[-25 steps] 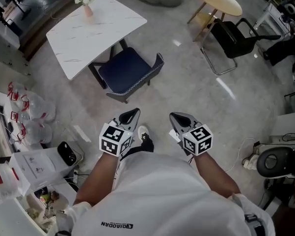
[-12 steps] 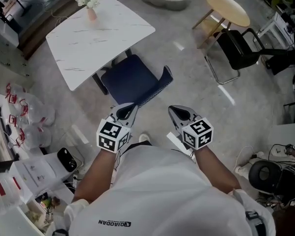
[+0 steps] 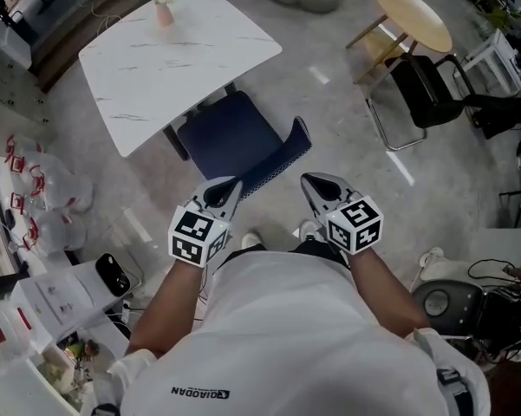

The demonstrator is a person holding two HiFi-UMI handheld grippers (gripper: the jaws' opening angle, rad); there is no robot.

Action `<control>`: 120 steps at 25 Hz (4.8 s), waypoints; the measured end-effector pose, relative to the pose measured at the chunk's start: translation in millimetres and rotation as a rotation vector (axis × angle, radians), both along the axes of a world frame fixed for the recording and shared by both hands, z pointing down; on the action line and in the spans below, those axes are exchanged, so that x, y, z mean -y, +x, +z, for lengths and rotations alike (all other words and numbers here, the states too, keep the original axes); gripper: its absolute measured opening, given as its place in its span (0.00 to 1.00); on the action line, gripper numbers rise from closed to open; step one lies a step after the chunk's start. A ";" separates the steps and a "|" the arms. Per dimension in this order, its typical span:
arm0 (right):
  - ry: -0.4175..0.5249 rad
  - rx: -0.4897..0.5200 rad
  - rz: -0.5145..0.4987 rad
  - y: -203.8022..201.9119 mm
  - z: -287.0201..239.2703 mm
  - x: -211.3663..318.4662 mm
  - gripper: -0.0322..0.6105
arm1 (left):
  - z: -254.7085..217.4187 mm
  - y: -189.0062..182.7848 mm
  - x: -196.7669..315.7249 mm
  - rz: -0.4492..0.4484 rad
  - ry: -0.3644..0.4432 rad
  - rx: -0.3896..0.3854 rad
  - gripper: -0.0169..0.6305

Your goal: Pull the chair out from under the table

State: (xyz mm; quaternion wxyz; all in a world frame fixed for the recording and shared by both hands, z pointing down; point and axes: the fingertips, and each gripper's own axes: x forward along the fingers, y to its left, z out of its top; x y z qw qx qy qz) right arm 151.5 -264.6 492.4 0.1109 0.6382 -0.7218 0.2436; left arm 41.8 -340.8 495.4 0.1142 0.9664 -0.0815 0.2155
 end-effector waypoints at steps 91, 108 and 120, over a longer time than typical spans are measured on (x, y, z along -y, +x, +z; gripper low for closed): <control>0.142 -0.177 -0.587 29.2 -31.5 28.2 0.31 | -37.3 9.1 -41.8 -0.524 0.123 -0.006 0.23; 0.091 -0.231 -0.625 34.8 -5.7 29.8 0.30 | -13.5 10.9 -35.8 -0.485 0.138 0.088 0.27; -0.097 -0.728 -0.976 39.7 92.9 33.9 0.30 | 115.3 17.3 -43.4 -0.034 0.303 0.667 0.27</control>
